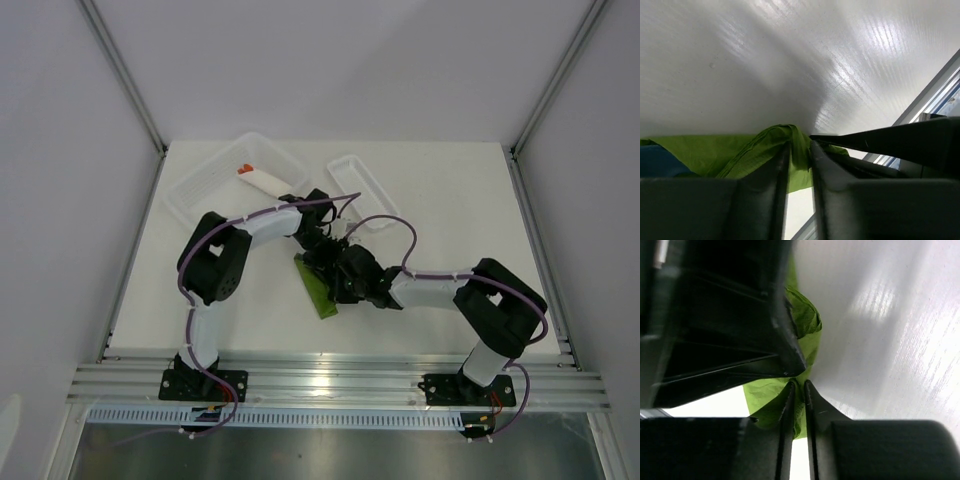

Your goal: Place the utensils on the paper napkin and roll it up

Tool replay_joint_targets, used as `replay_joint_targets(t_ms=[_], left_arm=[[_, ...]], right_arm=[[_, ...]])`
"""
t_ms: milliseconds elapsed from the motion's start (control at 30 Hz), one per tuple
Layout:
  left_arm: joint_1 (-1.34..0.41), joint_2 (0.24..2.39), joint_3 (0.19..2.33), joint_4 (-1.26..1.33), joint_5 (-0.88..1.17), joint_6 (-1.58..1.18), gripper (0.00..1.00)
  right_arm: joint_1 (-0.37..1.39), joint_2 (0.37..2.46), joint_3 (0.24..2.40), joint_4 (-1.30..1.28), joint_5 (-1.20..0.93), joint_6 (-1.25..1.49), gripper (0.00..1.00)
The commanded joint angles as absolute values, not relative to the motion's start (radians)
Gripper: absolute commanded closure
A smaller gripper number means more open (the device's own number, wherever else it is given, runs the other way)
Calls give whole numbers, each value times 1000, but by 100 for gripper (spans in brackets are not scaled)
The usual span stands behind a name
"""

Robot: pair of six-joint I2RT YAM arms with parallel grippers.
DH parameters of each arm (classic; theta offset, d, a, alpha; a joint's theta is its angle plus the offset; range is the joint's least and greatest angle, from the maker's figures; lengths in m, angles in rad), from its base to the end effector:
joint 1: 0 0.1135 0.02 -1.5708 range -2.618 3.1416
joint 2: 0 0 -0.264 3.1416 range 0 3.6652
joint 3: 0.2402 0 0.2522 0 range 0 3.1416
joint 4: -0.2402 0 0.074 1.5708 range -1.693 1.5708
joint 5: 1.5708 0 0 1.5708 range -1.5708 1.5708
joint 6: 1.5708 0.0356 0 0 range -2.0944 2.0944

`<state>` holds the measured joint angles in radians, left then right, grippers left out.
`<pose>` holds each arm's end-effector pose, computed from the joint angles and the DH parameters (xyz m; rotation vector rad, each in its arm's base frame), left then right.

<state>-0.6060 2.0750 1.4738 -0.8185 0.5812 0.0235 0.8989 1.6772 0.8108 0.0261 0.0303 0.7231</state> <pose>0.3169 -0.2434 0.1530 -0.9858 -2.8100 0.9176 0.2035 0.2541 0.1466 -0.2079 2.5261 0.6762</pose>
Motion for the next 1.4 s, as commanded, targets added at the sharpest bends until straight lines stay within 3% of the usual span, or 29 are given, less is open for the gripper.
replay_joint_targets(t_ms=[0, 67, 100, 300, 467, 600, 700, 900, 1000, 1100, 1133, 1233, 1367], left_arm=[[-614, 2069, 1537, -825, 618, 20, 67], [-612, 2065, 1565, -845, 636, 35, 59], [-612, 2062, 1587, -856, 644, 41, 50], [-571, 2026, 1666, -896, 626, 48, 39], [-535, 1935, 1646, -899, 559, 78, 42], [-545, 1859, 1507, -873, 497, 138, 59], [-563, 1847, 1389, -848, 489, 161, 65], [-621, 1897, 1330, -767, 462, 153, 61], [-629, 1920, 1339, -753, 419, 147, 60], [-630, 1944, 1336, -765, 410, 149, 60], [-630, 1947, 1335, -767, 408, 150, 60], [-630, 1953, 1325, -762, 413, 150, 60], [-630, 1962, 1328, -759, 434, 149, 59]], right_arm=[[897, 1671, 782, 41, 52, 761, 86], [896, 1671, 772, 55, 48, 776, 90], [894, 1671, 767, 58, 41, 782, 92], [870, 1657, 729, 107, 12, 790, 94], [858, 1643, 710, 120, -17, 782, 93], [848, 1640, 690, 161, -54, 795, 93], [847, 1634, 672, 182, -67, 802, 93], [838, 1624, 658, 218, -113, 787, 92], [838, 1641, 657, 253, -166, 769, 87], [835, 1637, 655, 242, -155, 773, 72], [833, 1628, 653, 232, -143, 772, 63], [818, 1583, 652, 190, -112, 759, 51], [795, 1563, 658, 158, -95, 747, 47]])
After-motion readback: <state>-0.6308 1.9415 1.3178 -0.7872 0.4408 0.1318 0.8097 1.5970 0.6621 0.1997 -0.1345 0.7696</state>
